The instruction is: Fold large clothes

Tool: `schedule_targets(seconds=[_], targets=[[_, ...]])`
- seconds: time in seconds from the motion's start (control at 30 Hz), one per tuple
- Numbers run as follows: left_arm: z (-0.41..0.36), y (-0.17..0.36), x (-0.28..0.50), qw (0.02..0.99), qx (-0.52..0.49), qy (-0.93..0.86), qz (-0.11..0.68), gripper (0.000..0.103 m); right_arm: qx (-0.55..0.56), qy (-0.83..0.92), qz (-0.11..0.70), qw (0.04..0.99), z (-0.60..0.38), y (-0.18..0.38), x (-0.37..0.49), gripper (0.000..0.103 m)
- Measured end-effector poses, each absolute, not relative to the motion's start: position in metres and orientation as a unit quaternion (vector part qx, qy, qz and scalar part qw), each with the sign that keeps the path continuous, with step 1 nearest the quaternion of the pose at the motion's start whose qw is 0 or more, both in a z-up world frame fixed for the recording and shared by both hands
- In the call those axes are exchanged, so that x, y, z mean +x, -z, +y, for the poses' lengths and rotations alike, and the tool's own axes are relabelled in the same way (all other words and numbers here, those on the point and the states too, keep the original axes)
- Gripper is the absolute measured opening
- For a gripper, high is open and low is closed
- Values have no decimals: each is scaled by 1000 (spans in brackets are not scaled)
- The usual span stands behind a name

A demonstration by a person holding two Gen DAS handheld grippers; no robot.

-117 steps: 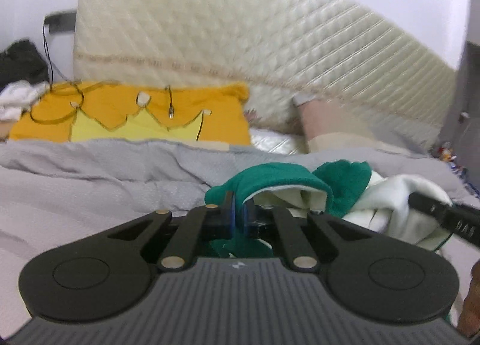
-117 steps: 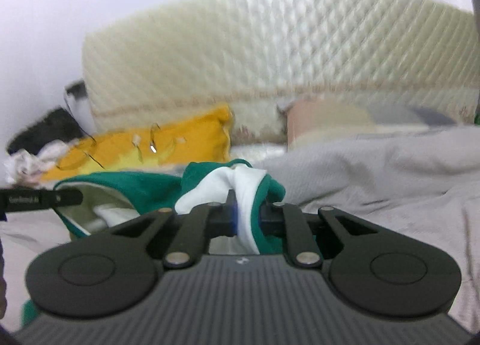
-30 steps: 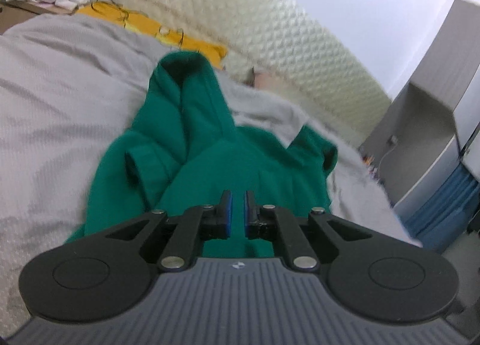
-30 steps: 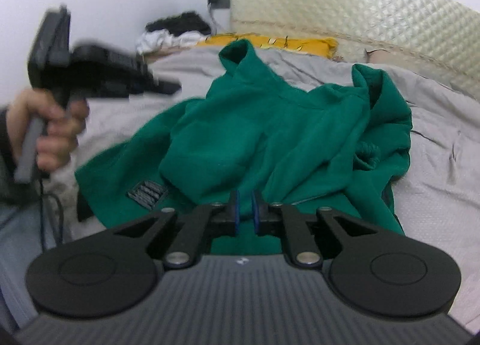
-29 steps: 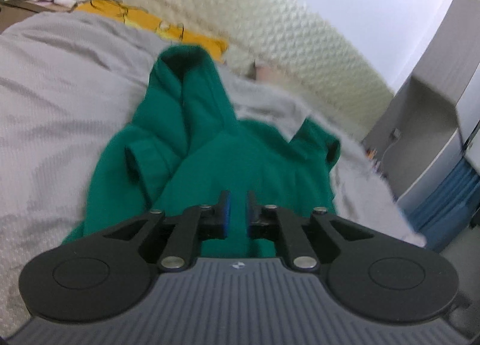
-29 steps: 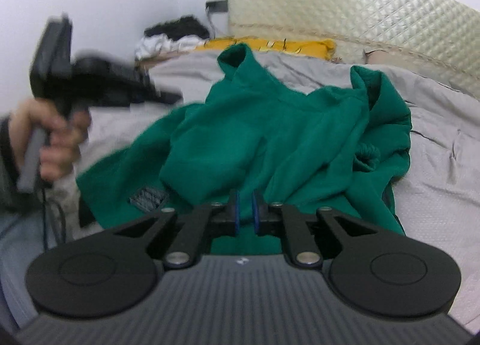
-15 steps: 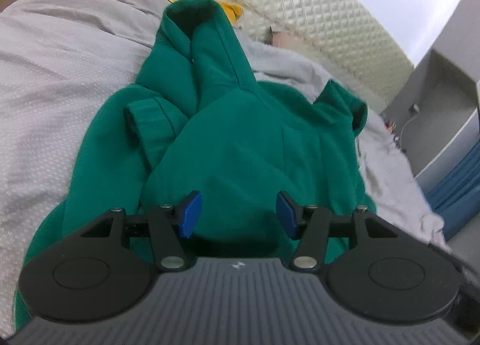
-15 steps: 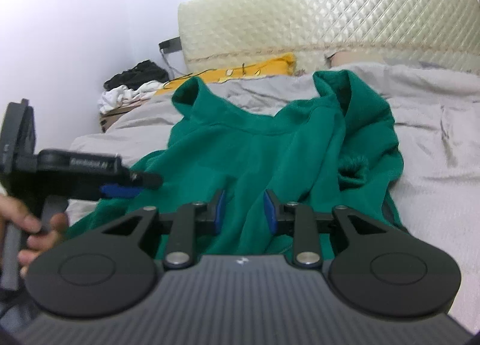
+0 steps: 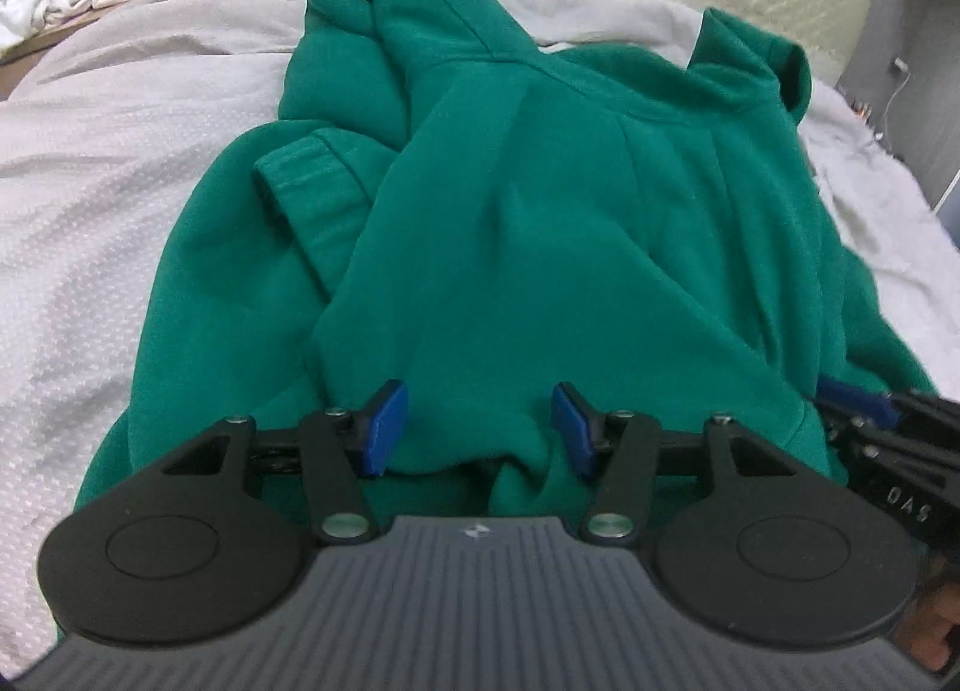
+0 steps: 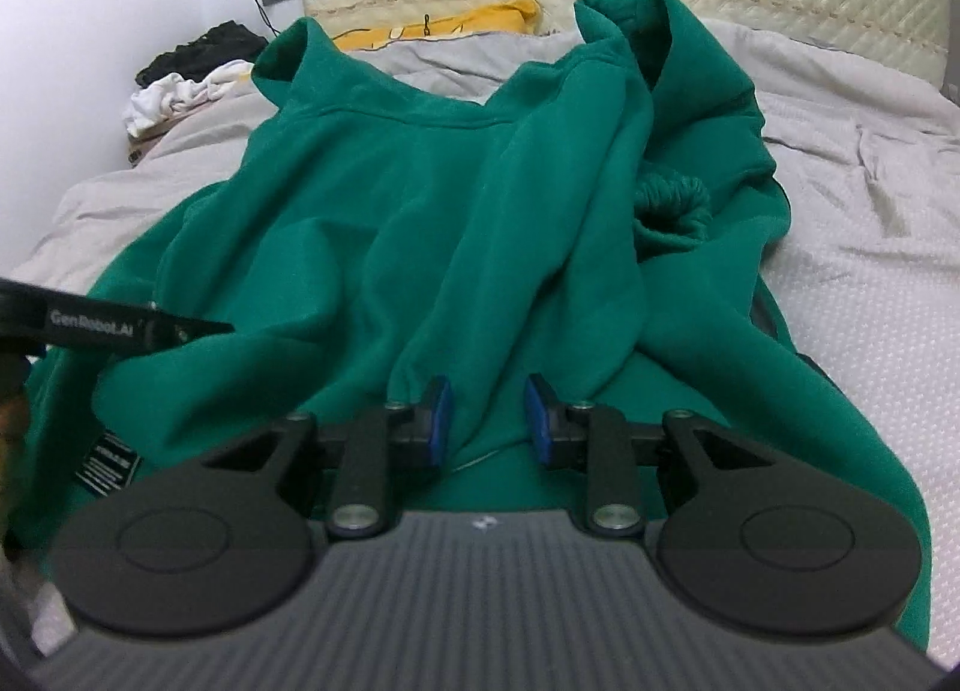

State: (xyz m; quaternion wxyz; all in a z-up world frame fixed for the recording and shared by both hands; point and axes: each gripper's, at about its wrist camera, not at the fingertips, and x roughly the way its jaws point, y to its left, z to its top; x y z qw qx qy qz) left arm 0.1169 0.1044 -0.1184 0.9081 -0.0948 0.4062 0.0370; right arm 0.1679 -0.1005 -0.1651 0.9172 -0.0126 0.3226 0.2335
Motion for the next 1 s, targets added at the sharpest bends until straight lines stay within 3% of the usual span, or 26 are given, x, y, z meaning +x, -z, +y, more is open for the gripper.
schedule_targets(seconds=[0.23, 0.37, 0.4, 0.47, 0.53, 0.77, 1.0], targets=[[118, 107, 109, 911, -137, -34, 388, 61, 8, -233, 322, 918, -105, 158, 166, 30], [135, 79, 100, 925, -165, -29, 341, 69, 72, -247, 298, 919, -120, 138, 164, 32], [139, 69, 100, 933, -158, -30, 323, 70, 85, -253, 290, 919, -122, 131, 165, 37], [146, 53, 107, 942, -141, -32, 302, 72, 104, -269, 272, 918, -125, 117, 170, 64], [155, 40, 122, 949, -130, -24, 288, 72, 111, -281, 252, 919, -125, 103, 180, 69], [200, 29, 206, 948, -153, -8, 280, 72, 135, -282, 247, 917, -116, 79, 262, 69], [219, 59, 295, 933, -187, -9, 308, 72, 126, -241, 274, 922, -103, 95, 352, 69]])
